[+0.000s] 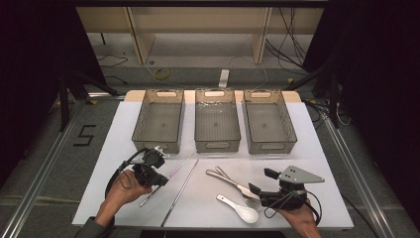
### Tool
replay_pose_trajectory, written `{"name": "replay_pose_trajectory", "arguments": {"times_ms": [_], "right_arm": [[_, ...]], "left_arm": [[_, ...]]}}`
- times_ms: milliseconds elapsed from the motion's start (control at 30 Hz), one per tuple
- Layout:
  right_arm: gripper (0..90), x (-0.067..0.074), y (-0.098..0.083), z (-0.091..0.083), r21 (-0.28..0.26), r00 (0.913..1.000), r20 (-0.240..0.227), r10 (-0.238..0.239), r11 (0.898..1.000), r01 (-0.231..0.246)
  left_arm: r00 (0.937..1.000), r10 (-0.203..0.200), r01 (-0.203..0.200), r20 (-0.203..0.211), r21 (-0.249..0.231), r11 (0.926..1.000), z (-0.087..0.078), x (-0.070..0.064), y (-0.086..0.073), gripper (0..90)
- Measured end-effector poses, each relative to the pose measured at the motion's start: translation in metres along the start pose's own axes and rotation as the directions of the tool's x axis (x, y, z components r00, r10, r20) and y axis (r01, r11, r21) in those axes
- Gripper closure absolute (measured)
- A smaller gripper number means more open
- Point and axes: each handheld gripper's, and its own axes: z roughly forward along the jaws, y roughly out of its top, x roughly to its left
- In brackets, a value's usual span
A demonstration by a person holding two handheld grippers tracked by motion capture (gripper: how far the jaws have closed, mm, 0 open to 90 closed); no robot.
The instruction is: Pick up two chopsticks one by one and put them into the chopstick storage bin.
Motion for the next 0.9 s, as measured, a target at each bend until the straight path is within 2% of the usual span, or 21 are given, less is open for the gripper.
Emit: {"name": "replay_pose_trajectory", "arguments": {"times_ms": [33, 67, 100, 133, 167, 233, 267, 300, 333, 467, 500, 533, 567, 700, 733, 767, 800, 867, 900], "right_arm": [[25.5, 0.000, 0.000, 0.000, -0.001, 1.0000, 0.000, 0.000, 1.000, 0.000], [25.5, 0.000, 0.000, 0.000, -0.005, 1.0000, 0.002, 0.000, 1.000, 0.000], [25.4, 0.000, 0.000, 0.000, -0.007, 1.0000, 0.001, 0.001, 1.000, -0.001], [25.4, 0.000, 0.000, -0.001, -0.011, 1.0000, -0.001, 0.000, 1.000, 0.000], [25.4, 0.000, 0.000, -0.001, -0.013, 1.0000, -0.001, 0.001, 1.000, -0.001], [25.3, 0.000, 0.000, -0.001, -0.015, 1.0000, 0.001, -0.001, 1.000, 0.001], [25.3, 0.000, 0.000, -0.001, -0.015, 1.0000, 0.001, -0.001, 1.000, 0.001], [25.2, 0.000, 0.000, -0.002, -0.016, 1.0000, 0.002, 0.000, 1.000, 0.000], [25.2, 0.000, 0.000, -0.002, -0.018, 1.0000, 0.003, 0.001, 1.000, -0.001], [25.0, -0.001, 0.000, -0.001, -0.016, 1.0000, 0.004, 0.006, 1.000, -0.005], [25.0, -0.001, 0.000, -0.001, -0.015, 1.0000, 0.003, 0.005, 1.000, -0.005], [25.1, -0.001, 0.000, -0.001, -0.016, 1.0000, 0.003, 0.005, 1.000, -0.005], [25.1, -0.001, 0.000, -0.002, -0.017, 1.0000, 0.003, 0.005, 1.000, -0.005], [25.1, -0.002, 0.000, -0.001, -0.020, 1.0000, 0.001, 0.009, 1.000, -0.009], [25.1, -0.002, 0.000, -0.001, -0.019, 1.0000, 0.001, 0.008, 1.000, -0.008], [25.1, -0.002, 0.000, -0.001, -0.015, 1.0000, 0.000, 0.010, 1.000, -0.010], [25.1, -0.002, 0.000, -0.001, -0.015, 1.0000, 0.000, 0.010, 1.000, -0.010], [25.1, -0.001, 0.000, -0.002, -0.019, 1.0000, -0.001, 0.006, 1.000, -0.006], [25.1, -0.001, 0.000, -0.002, -0.019, 1.0000, -0.001, 0.007, 1.000, -0.007]], "left_arm": [[0.9999, 0.005, -0.004, 0.016, -0.034, 0.9994, -0.008, -0.001, 0.001, 84.9], [0.9999, 0.005, -0.004, 0.016, -0.034, 0.9994, -0.008, -0.001, 0.001, 84.9], [0.9997, 0.005, -0.003, 0.026, -0.076, 0.9971, -0.015, -0.002, 0.003, 84.9], [0.9997, 0.005, -0.003, 0.026, -0.076, 0.9971, -0.015, -0.002, 0.003, 84.9], [0.9997, 0.008, -0.006, 0.023, -0.100, 0.9950, -0.018, -0.003, 0.003, 84.9], [0.9997, 0.002, 0.002, 0.023, -0.160, 0.9872, -0.026, -0.002, 0.005, 84.9], [0.9997, 0.002, 0.002, 0.023, -0.160, 0.9872, -0.026, -0.002, 0.005, 84.9], [0.9996, -0.008, 0.013, 0.027, -0.197, 0.9804, -0.031, 0.001, 0.005, 84.9], [0.9996, -0.008, 0.013, 0.027, -0.197, 0.9804, -0.031, 0.001, 0.005, 84.9], [0.9993, -0.023, 0.029, 0.028, -0.249, 0.9681, -0.039, 0.007, 0.009, 84.9], [0.9993, -0.029, 0.034, 0.023, -0.263, 0.9643, -0.041, 0.009, 0.011, 84.9], [0.9988, -0.042, 0.048, 0.027, -0.285, 0.9574, -0.044, 0.015, 0.014, 84.9], [0.9988, -0.042, 0.048, 0.027, -0.285, 0.9574, -0.044, 0.015, 0.014, 84.9], [0.9977, -0.062, 0.068, 0.028, -0.310, 0.9485, -0.049, 0.026, 0.022, 84.9], [0.9973, -0.067, 0.073, 0.028, -0.318, 0.9452, -0.050, 0.029, 0.024, 84.9], [0.9966, -0.079, 0.083, 0.025, -0.336, 0.9384, -0.053, 0.035, 0.030, 84.9], [0.9966, -0.079, 0.083, 0.025, -0.336, 0.9384, -0.053, 0.035, 0.030, 84.8], [0.9943, -0.102, 0.106, 0.030, -0.364, 0.9253, -0.058, 0.045, 0.036, 84.9], [0.9943, -0.102, 0.106, 0.030, -0.364, 0.9253, -0.058, 0.045, 0.036, 84.8]]}}
